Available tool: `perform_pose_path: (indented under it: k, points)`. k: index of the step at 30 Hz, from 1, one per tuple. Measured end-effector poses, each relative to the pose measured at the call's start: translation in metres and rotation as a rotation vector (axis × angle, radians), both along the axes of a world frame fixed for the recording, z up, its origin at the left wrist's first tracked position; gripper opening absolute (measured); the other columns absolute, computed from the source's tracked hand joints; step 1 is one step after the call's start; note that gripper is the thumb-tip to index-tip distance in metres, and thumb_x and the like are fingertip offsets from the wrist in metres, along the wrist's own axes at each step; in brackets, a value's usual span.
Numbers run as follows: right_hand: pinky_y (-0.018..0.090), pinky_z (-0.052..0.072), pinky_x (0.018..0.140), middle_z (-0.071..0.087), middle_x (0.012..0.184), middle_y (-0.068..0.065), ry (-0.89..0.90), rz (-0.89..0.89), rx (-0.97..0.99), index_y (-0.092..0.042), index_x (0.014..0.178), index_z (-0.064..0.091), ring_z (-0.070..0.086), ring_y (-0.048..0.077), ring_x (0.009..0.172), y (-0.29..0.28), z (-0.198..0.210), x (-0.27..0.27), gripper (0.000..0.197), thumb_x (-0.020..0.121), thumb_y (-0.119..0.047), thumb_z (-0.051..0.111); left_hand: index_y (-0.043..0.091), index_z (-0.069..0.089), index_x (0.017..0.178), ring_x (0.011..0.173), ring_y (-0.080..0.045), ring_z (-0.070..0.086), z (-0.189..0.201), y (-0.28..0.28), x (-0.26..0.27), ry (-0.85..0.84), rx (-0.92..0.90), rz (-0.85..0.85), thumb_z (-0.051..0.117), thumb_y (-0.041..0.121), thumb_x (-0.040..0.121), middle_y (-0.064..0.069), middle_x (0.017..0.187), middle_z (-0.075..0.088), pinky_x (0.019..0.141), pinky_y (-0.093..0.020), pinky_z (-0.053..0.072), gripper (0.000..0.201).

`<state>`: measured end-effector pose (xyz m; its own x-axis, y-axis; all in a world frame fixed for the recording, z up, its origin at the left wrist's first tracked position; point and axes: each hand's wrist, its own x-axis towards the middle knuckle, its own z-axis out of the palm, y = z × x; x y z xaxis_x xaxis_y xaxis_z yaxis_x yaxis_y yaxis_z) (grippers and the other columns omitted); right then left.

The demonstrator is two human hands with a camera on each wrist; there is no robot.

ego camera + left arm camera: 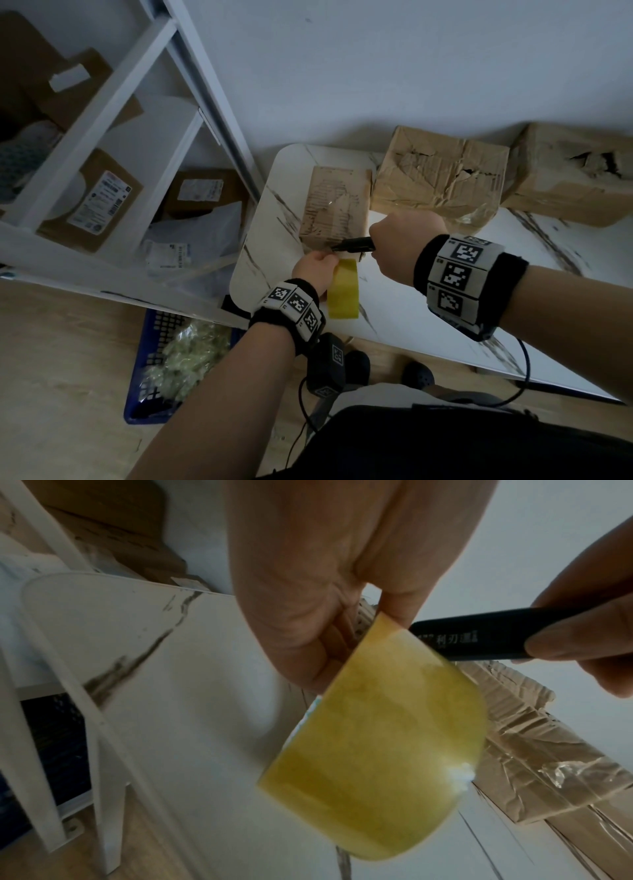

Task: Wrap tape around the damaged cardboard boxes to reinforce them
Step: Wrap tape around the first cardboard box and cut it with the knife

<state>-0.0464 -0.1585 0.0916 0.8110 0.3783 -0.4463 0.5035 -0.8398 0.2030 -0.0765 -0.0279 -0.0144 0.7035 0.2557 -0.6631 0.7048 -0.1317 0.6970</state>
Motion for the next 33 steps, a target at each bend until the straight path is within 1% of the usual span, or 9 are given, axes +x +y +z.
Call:
perform_pose_path:
  k: [4,8,11,14,16,19,25,29,33]
  points:
    - [0.024,0.028,0.042,0.044,0.068,-0.003,0.004,0.004,-0.006,-0.017,0.100,0.060,0.039,0.012,0.053,0.001,0.003,-0.003,0.016,0.095,-0.024,0.047,0.004,0.059,0.116,0.111,-0.039,0.059,0.001,0.001,0.001,-0.007,0.031,-0.052,0.051,0.022,0.093,-0.022,0.119,0.061,0.094,-0.050,0.049,0.031]
    - [0.024,0.026,0.041,0.043,0.065,-0.003,0.023,0.009,-0.015,-0.016,0.096,0.059,0.039,0.012,0.052,0.004,0.003,-0.006,0.013,0.096,-0.021,0.046,0.011,0.063,0.107,0.107,-0.038,0.058,0.001,0.000,0.000,0.001,0.073,-0.102,0.048,0.027,0.092,-0.022,0.113,0.063,0.094,-0.048,0.049,0.026]
    - [0.024,0.026,0.041,0.043,0.065,-0.003,0.027,0.012,-0.010,-0.016,0.097,0.058,0.038,0.012,0.052,0.003,0.006,-0.008,0.013,0.096,-0.020,0.046,0.012,0.063,0.110,0.107,-0.037,0.058,0.005,0.000,-0.001,0.000,0.105,-0.126,0.047,0.028,0.094,-0.019,0.114,0.063,0.095,-0.046,0.049,0.028]
    - [0.024,0.026,0.042,0.044,0.067,-0.003,0.014,0.015,-0.022,-0.016,0.099,0.059,0.039,0.012,0.053,-0.001,0.009,-0.008,0.015,0.096,-0.021,0.046,0.011,0.060,0.119,0.109,-0.032,0.055,0.007,0.000,0.001,-0.002,0.183,-0.179,0.044,0.028,0.097,-0.012,0.114,0.060,0.094,-0.036,0.048,0.032]
    - [0.024,0.026,0.041,0.044,0.067,-0.003,0.017,0.014,-0.035,-0.016,0.099,0.059,0.039,0.012,0.053,-0.001,0.010,-0.009,0.015,0.096,-0.020,0.046,0.012,0.060,0.121,0.110,-0.030,0.054,0.010,0.000,0.001,-0.014,0.225,-0.207,0.043,0.028,0.097,-0.012,0.118,0.060,0.092,-0.032,0.046,0.033]
    - [0.025,0.025,0.041,0.042,0.066,-0.003,0.041,0.006,-0.039,-0.016,0.096,0.056,0.037,0.012,0.052,0.001,0.009,-0.010,0.011,0.095,-0.016,0.045,0.012,0.060,0.121,0.111,-0.028,0.053,0.016,-0.002,0.001,-0.026,0.285,-0.251,0.043,0.027,0.097,-0.011,0.120,0.060,0.084,-0.025,0.039,0.032]
    - [0.024,0.029,0.042,0.045,0.069,-0.003,0.048,-0.027,-0.032,-0.017,0.102,0.059,0.041,0.012,0.054,-0.006,0.006,-0.005,0.014,0.095,-0.020,0.048,0.011,0.063,0.114,0.108,-0.028,0.053,0.019,-0.002,0.003,-0.032,0.349,-0.313,0.043,0.027,0.097,-0.011,0.117,0.062,0.077,-0.023,0.035,0.030]
    - [0.024,0.028,0.042,0.045,0.069,-0.003,0.046,-0.030,-0.047,-0.016,0.101,0.060,0.039,0.013,0.053,-0.008,0.006,-0.003,0.015,0.096,-0.020,0.047,0.010,0.062,0.111,0.095,-0.024,0.051,0.021,-0.003,0.004,-0.028,0.368,-0.339,0.043,0.028,0.098,-0.011,0.113,0.061,0.075,-0.023,0.035,0.030]
    - [0.025,0.035,0.048,0.043,0.067,-0.003,0.072,-0.002,-0.082,-0.017,0.088,0.054,0.044,0.014,0.058,-0.006,0.003,-0.003,0.010,0.093,-0.012,0.047,0.008,0.061,0.111,0.104,-0.028,0.054,0.021,-0.001,0.004,-0.012,0.403,-0.368,0.043,0.028,0.098,-0.012,0.115,0.062,0.077,-0.025,0.036,0.030]
